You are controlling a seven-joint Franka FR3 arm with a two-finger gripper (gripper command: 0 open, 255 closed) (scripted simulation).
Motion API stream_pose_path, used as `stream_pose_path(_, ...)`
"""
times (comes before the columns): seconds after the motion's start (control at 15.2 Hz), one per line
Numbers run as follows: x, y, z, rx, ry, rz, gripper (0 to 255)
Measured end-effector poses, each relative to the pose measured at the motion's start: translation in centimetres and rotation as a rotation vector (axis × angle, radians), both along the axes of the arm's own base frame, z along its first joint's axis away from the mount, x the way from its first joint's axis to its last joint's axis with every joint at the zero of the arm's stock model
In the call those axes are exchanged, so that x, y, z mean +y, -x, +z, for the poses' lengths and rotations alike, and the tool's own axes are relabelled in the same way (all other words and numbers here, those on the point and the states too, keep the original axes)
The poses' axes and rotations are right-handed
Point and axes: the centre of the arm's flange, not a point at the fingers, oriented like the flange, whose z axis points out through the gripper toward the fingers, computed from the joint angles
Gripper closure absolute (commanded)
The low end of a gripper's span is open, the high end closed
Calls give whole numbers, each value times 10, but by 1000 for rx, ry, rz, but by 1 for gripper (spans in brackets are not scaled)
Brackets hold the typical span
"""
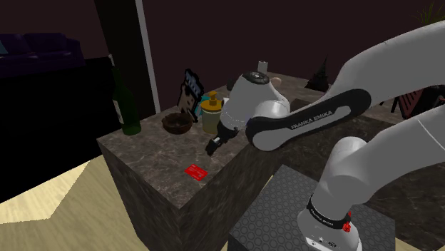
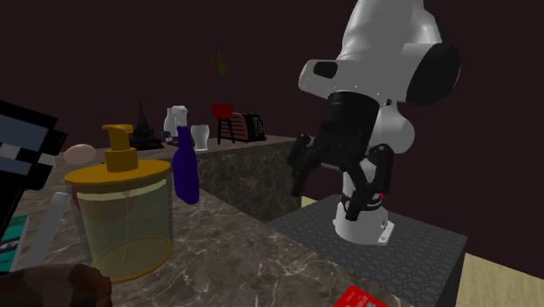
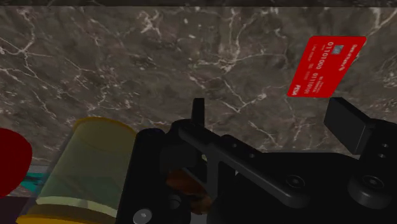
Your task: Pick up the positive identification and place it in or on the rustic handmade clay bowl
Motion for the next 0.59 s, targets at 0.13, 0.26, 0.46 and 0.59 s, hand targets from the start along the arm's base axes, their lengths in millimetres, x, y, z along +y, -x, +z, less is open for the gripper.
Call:
stream_pose_path(0.13,19,-6,-14,-40,-11,5,0)
stream_pose_path(0.26,37,-13,-29,-81,-20,9,0)
stream_pose_path(0.46,61,-22,-57,-141,-35,16,0)
stream_pose_path(0.59,71,-26,-67,-163,-45,20,0)
